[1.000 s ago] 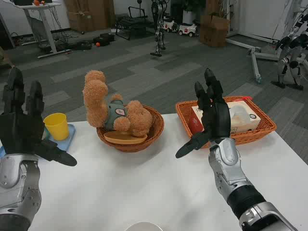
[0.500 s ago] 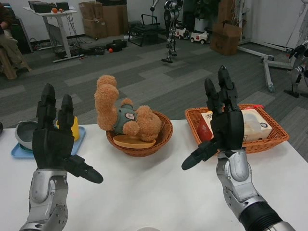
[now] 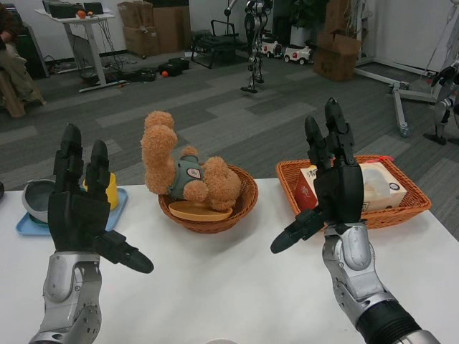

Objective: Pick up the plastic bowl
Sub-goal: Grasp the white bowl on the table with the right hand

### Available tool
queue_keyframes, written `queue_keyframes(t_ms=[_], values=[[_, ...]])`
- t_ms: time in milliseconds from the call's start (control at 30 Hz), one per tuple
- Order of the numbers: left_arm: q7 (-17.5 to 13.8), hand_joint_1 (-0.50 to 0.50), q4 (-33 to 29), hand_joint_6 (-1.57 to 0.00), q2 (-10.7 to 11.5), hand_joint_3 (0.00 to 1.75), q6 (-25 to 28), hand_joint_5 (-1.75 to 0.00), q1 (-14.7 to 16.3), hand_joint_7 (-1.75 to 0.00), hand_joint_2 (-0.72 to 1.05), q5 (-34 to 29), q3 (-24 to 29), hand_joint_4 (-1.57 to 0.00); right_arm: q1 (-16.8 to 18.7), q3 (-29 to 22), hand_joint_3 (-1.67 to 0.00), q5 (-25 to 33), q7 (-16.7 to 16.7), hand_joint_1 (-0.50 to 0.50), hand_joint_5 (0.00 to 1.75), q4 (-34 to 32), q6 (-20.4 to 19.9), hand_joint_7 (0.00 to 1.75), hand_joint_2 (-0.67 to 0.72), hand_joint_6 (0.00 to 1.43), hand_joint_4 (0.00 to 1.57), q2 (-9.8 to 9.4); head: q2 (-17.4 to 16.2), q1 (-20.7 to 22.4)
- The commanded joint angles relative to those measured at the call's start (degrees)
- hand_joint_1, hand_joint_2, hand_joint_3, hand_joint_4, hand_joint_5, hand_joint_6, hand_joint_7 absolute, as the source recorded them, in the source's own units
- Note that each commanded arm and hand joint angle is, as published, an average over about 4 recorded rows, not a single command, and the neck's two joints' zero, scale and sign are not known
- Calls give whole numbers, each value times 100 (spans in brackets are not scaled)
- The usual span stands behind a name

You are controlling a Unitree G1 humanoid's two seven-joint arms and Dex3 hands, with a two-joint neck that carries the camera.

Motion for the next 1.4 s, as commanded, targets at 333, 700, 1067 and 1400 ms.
queue_keyframes(t_ms=[333,700,1067,1400], values=[[17,-50,140,0,77,0,-53,0,-134,0,-59,-57,11,0,-33,-29,0,-113,121,-44,0,14,146,0,69,0,0,-111,-515,-113],[17,-50,205,0,143,0,-46,0,-215,0,-55,-83,-11,0,-329,53,0,-1726,604,-38,0,-559,1156,5,53,1,0,-823,-1822,-263],[21,-50,324,0,147,0,-46,0,-264,0,-55,-92,-11,0,-756,1973,0,-1598,376,-38,0,-625,1055,7,52,3,0,-1548,-2329,-396],[17,-50,324,0,147,0,-46,0,-281,0,-55,-96,-99,0,-879,4131,-75,1465,-1233,-46,126,482,-896,0,-54,0,151,-1087,-2295,-441]])
